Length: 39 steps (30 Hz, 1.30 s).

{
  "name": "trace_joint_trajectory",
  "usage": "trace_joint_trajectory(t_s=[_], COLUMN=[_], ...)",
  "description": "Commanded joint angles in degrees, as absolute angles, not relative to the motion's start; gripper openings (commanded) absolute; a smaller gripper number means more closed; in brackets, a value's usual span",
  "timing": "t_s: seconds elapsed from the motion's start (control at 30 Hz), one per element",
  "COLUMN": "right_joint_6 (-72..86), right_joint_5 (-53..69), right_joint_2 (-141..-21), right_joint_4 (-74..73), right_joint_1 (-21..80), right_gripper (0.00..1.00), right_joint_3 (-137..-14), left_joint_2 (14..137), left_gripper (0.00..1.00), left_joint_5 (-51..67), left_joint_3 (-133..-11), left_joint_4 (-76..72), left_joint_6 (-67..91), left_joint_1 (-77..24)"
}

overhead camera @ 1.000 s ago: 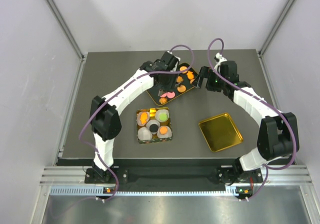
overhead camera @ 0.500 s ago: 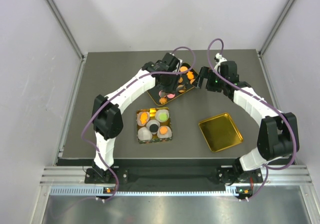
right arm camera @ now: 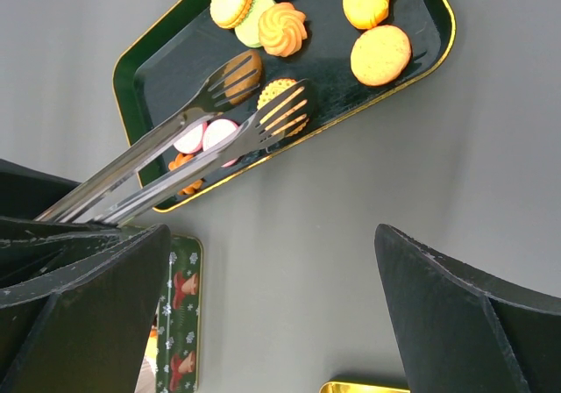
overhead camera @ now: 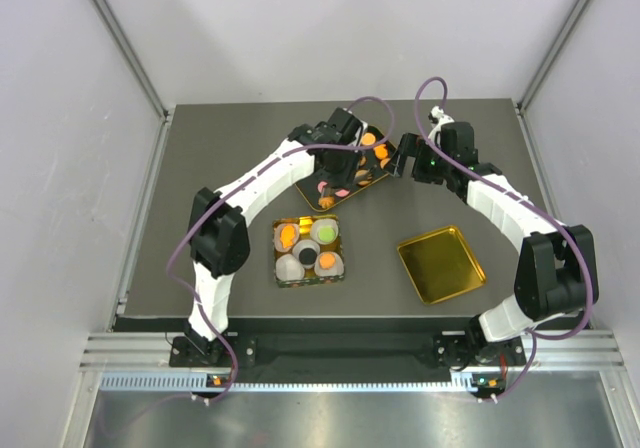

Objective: Pack the cookies

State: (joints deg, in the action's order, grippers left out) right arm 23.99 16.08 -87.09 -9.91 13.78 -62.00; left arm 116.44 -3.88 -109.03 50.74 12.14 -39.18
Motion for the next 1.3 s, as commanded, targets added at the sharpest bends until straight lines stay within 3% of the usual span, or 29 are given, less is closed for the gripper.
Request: trace_joint_trajectory(t_s=[0.0, 0.4, 1.27], right_joint_6=[22.94, 22.85, 23.03], right_joint_5=[15.73, 15.82, 15.91], right_joint_2=[-86.13, -86.31, -86.31], right_joint_4=[-8.88, -8.96, -9.05], right_joint_1=[14.76, 14.68, 14.68], right_gripper=[1.00, 1.00, 1.00], right_joint_3=[-65.13, -65.21, -65.30], left_joint_2=[117.33, 118.92, 115.14], left_gripper=[0.51, 0.50, 0.50], left_joint_5=[-4.22, -8.79, -6.33], left_joint_3=[-112.50, -114.87, -114.35], left_joint_4=[50.44, 54.14, 57.57], left_joint_6=[10.72, 9.58, 7.82], left_joint_1=[-39.81, -39.99, -39.99])
